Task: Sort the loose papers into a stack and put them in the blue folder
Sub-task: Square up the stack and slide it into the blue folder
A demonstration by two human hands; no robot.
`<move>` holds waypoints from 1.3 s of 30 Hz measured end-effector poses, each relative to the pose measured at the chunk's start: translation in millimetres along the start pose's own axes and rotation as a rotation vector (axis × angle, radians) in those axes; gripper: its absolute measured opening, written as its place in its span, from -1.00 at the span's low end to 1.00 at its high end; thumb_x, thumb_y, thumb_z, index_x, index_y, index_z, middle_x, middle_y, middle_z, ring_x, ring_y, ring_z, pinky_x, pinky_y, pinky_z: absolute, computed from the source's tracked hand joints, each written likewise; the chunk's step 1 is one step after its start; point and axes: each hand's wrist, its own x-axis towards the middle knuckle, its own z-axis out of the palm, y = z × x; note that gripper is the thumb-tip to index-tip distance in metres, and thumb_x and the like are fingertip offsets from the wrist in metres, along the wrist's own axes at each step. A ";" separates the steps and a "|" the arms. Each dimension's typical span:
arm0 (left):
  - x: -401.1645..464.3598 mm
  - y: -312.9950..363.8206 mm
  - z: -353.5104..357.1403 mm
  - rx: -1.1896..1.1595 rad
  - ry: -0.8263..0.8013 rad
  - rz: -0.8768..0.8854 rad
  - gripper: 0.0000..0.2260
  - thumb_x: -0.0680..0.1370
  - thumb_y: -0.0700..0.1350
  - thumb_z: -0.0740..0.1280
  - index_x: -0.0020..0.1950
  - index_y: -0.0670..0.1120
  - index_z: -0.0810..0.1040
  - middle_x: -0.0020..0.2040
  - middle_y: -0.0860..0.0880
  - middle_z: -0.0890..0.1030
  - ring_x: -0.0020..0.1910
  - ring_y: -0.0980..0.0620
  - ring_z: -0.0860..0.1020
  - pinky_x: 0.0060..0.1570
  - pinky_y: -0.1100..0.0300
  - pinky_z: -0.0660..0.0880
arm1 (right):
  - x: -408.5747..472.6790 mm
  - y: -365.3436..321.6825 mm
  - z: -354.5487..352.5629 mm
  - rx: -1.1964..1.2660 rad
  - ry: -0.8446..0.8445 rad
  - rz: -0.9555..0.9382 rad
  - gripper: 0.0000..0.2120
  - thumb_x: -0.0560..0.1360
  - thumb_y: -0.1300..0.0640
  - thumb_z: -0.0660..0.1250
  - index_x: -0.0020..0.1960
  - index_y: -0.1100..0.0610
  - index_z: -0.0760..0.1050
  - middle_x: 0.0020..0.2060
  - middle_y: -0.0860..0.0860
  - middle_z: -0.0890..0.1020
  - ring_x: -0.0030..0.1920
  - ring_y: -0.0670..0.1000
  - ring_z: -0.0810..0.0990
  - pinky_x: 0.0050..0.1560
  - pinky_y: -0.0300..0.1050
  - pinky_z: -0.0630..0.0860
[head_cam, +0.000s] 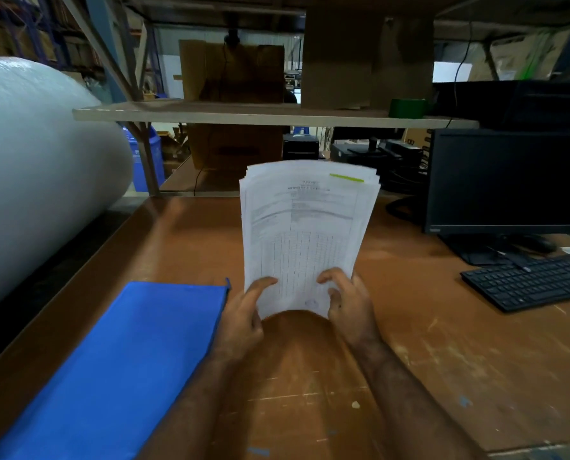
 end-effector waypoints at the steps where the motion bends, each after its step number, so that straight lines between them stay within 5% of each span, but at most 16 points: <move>1: 4.1 0.5 -0.8 0.005 0.013 0.004 -0.30 0.48 -0.45 0.27 0.46 0.20 0.42 0.38 0.00 0.52 0.31 0.01 0.50 0.35 0.11 0.50 | 4.1 0.2 -1.9 -0.014 0.018 0.002 -0.78 0.49 0.34 0.33 0.07 0.11 0.60 0.08 0.09 0.56 0.15 0.05 0.55 0.05 -0.66 0.32; 3: 7.3 5.1 -2.1 0.009 0.006 -0.008 -0.31 0.48 -0.45 0.27 0.47 0.16 0.42 0.36 0.02 0.50 0.24 0.09 0.47 0.31 0.18 0.47 | 7.7 4.7 -0.7 -0.007 0.008 -0.008 -0.72 0.49 0.40 0.34 0.10 0.11 0.60 0.09 0.10 0.56 0.15 0.04 0.55 0.07 -0.65 0.33; 5: 3.5 4.8 1.0 0.015 -0.025 -0.025 -0.32 0.50 -0.45 0.28 0.46 0.18 0.41 0.36 0.04 0.47 0.22 0.13 0.44 0.28 0.27 0.42 | 0.7 2.6 2.4 -0.018 -0.042 0.027 -0.78 0.51 0.10 0.34 0.13 0.11 0.60 0.08 0.09 0.55 0.11 0.06 0.57 0.00 -0.60 0.38; 8: 5.9 -3.5 3.7 0.001 -0.063 -0.043 -0.32 0.51 -0.45 0.27 0.47 0.18 0.40 0.40 0.00 0.46 0.31 0.07 0.44 0.31 0.24 0.43 | -2.3 3.7 4.9 0.013 -0.029 0.022 -0.43 0.41 -0.23 0.09 0.14 0.12 0.61 0.06 0.07 0.57 0.06 -0.01 0.56 -0.05 -0.56 0.41; 14: -0.4 0.5 5.7 -0.002 -0.087 -0.041 -0.35 0.55 -0.47 0.25 0.49 0.13 0.41 0.37 0.19 0.35 0.35 0.19 0.31 0.38 0.21 0.39 | -7.8 10.7 5.9 -0.024 -0.011 0.033 -0.42 0.43 -0.23 0.07 0.12 0.14 0.61 0.06 0.05 0.58 0.03 -0.05 0.55 -0.07 -0.56 0.41; 17: -4.5 -2.2 8.2 -0.011 -0.093 -0.053 -0.36 0.55 -0.47 0.25 0.49 0.12 0.42 0.37 0.21 0.31 0.39 0.20 0.27 0.36 0.27 0.34 | -6.9 15.5 4.5 -0.050 0.023 0.026 -0.67 0.55 -0.05 0.19 0.09 0.11 0.61 0.02 0.03 0.58 0.02 0.00 0.61 -0.08 -0.59 0.43; 21: -6.0 -1.6 6.3 -0.013 -0.157 -0.082 -0.35 0.54 -0.43 0.28 0.48 0.16 0.39 0.36 0.20 0.32 0.39 0.16 0.31 0.36 0.27 0.35 | -7.9 11.6 2.2 -0.038 0.002 0.030 -0.53 0.46 -0.18 0.14 0.08 0.13 0.61 0.04 0.00 0.58 0.06 -0.04 0.59 -0.08 -0.58 0.43; 24: -5.4 -2.5 -1.2 -0.087 -0.121 -0.025 -0.43 0.53 -0.31 0.35 0.40 0.21 0.36 0.37 0.20 0.39 0.41 0.14 0.39 0.43 0.04 0.44 | -8.0 13.6 2.1 -0.029 0.001 0.020 -0.81 0.54 0.08 0.26 0.12 0.02 0.54 0.11 -0.02 0.53 0.18 0.01 0.57 -0.03 -0.58 0.45; 28: 20.5 19.2 -22.7 -0.383 0.217 -0.067 -0.39 0.54 -0.20 0.46 0.38 0.19 0.17 0.28 0.10 0.50 0.22 0.12 0.59 0.13 0.13 0.64 | 5.3 13.8 -5.9 0.038 0.088 -0.006 -0.35 0.48 0.42 0.37 0.41 -0.09 0.29 0.36 -0.03 0.42 0.37 -0.04 0.44 0.30 -0.16 0.54; 30: 36.0 35.9 -32.2 -0.467 0.297 -0.136 -0.32 0.54 -0.21 0.48 0.45 0.08 0.11 0.16 0.06 0.56 0.13 0.14 0.63 0.06 0.28 0.62 | 13.1 4.1 -9.5 0.168 0.129 0.097 -0.14 0.47 0.43 0.40 0.52 -0.13 0.07 0.39 -0.07 0.40 0.29 -0.12 0.51 0.12 -0.27 0.61; 33: 50.5 45.5 -33.8 -0.519 0.240 -0.212 -0.50 0.56 -0.13 0.47 0.37 0.15 0.30 0.11 0.04 0.61 0.09 0.07 0.65 0.03 0.12 0.66 | 20.9 -2.0 -8.7 0.315 0.208 0.293 0.01 0.47 0.38 0.43 0.60 -0.15 -0.14 0.22 -0.08 0.48 0.00 -0.18 0.61 -0.24 -0.39 0.55; 35: 53.4 51.3 -29.7 -0.585 0.177 -0.270 -0.72 0.61 -0.10 0.41 0.21 0.22 0.45 0.13 0.09 0.64 0.13 0.02 0.65 0.04 0.01 0.66 | 25.6 -1.0 -6.5 0.315 0.186 0.390 -0.20 0.47 0.36 0.41 0.55 -0.04 0.12 0.10 -0.09 0.54 0.01 -0.10 0.62 -0.16 -0.27 0.56; 37: 55.0 60.0 -26.0 -0.655 0.171 -0.291 -0.77 0.66 -0.10 0.33 0.14 0.26 0.47 0.12 0.13 0.65 0.09 0.11 0.65 -0.03 0.13 0.63 | 31.5 0.6 -2.5 0.268 0.153 0.419 -0.55 0.47 0.35 0.37 0.27 0.03 0.39 0.06 -0.01 0.60 0.10 0.08 0.63 0.00 0.00 0.63; 39: 58.5 68.9 -26.5 -0.679 0.198 -0.273 -0.78 0.69 -0.11 0.28 0.11 0.27 0.44 0.08 0.18 0.64 0.01 0.23 0.64 -0.16 0.31 0.57 | 37.3 -0.9 -2.6 0.245 0.155 0.409 -0.67 0.48 0.33 0.36 0.18 0.07 0.43 0.08 0.05 0.61 0.12 0.10 0.61 0.08 0.08 0.62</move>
